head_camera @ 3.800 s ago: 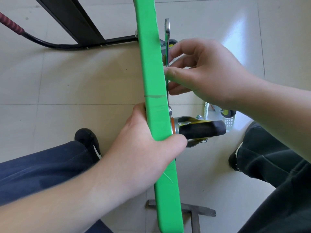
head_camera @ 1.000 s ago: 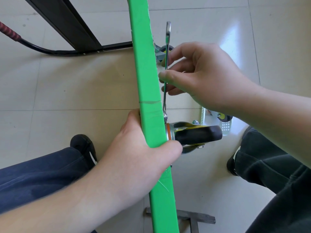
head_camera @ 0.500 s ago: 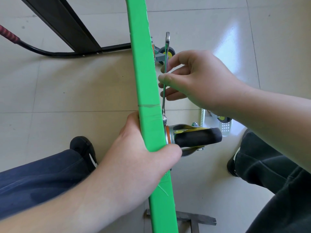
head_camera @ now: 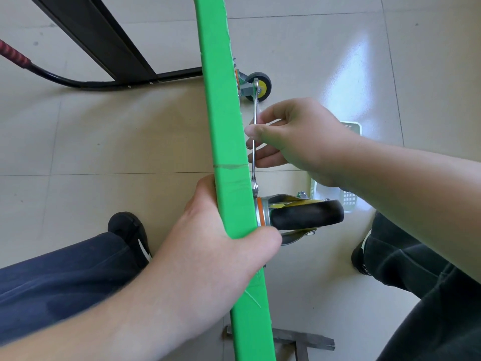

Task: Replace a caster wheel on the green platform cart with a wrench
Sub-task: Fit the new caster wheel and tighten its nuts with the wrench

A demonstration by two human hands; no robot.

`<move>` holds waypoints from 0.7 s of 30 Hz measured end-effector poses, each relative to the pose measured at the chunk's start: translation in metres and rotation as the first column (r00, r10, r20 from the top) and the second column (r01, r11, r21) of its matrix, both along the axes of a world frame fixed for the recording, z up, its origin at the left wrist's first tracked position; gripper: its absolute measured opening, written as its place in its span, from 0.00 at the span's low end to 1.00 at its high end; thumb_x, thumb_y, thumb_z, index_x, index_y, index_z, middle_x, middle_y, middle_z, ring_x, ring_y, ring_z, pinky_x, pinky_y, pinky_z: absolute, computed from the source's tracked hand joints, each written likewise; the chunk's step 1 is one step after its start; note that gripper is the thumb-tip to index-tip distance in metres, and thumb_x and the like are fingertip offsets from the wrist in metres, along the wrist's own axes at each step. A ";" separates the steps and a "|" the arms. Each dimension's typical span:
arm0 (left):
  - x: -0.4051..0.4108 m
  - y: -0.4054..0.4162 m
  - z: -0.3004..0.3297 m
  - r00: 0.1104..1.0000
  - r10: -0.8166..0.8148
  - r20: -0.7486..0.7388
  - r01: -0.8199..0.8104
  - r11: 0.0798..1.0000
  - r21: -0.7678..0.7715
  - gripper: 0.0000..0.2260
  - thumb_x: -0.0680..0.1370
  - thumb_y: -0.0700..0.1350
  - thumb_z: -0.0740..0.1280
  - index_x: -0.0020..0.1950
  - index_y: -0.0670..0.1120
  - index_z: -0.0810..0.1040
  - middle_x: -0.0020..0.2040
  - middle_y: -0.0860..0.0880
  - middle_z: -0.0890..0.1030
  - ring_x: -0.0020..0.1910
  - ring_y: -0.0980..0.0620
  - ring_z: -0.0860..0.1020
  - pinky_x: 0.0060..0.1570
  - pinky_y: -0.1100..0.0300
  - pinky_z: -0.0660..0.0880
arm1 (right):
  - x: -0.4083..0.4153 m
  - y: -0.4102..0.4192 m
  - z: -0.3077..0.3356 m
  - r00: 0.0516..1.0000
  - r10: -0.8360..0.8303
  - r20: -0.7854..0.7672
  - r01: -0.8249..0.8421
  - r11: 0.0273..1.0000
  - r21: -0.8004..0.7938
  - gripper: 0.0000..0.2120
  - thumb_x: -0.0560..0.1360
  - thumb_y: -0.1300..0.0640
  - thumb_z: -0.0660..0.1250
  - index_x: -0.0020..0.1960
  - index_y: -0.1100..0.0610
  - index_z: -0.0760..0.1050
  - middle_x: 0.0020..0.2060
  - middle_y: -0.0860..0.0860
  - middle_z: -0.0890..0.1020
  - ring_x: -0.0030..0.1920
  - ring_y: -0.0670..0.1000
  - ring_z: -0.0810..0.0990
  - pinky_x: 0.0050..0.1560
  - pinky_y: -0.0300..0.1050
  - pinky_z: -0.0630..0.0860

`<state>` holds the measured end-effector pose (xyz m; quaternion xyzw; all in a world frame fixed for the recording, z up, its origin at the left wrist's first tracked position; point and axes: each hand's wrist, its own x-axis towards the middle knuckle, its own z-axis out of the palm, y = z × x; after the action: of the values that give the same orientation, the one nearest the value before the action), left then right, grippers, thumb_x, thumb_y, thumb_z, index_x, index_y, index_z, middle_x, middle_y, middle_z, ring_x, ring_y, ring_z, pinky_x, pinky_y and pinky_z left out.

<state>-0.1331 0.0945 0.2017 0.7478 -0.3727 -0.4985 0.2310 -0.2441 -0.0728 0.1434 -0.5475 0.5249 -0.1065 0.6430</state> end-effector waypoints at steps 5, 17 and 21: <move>0.000 -0.001 0.003 0.999 0.020 -0.028 -0.019 0.999 0.026 0.27 0.67 0.60 0.73 0.64 0.62 0.72 0.54 0.59 0.82 0.50 0.62 0.81 0.41 0.68 0.77 | 0.001 -0.003 -0.005 0.992 -0.057 -0.115 0.077 0.982 0.173 0.09 0.79 0.58 0.73 0.51 0.64 0.79 0.45 0.60 0.86 0.38 0.55 0.88 0.44 0.49 0.86; 0.005 0.000 0.003 0.996 0.015 -0.090 -0.011 0.999 0.052 0.17 0.71 0.53 0.73 0.58 0.62 0.74 0.52 0.58 0.83 0.46 0.63 0.82 0.37 0.72 0.76 | 0.004 0.004 -0.013 0.962 -0.057 -0.269 0.182 0.865 0.467 0.09 0.83 0.64 0.65 0.44 0.66 0.74 0.35 0.59 0.82 0.43 0.55 0.85 0.60 0.49 0.82; 0.006 0.000 0.003 0.995 0.023 -0.099 -0.019 0.999 0.043 0.17 0.71 0.52 0.73 0.58 0.61 0.74 0.52 0.58 0.83 0.45 0.63 0.82 0.39 0.71 0.77 | 0.003 0.002 -0.020 0.957 -0.148 -0.248 0.245 0.871 0.427 0.05 0.82 0.65 0.67 0.49 0.68 0.75 0.34 0.60 0.82 0.34 0.55 0.85 0.47 0.50 0.86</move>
<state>-0.1274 0.0946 0.2048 0.7306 -0.3422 -0.5404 0.2389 -0.2410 -0.0703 0.1234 -0.3340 0.6523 0.0110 0.6803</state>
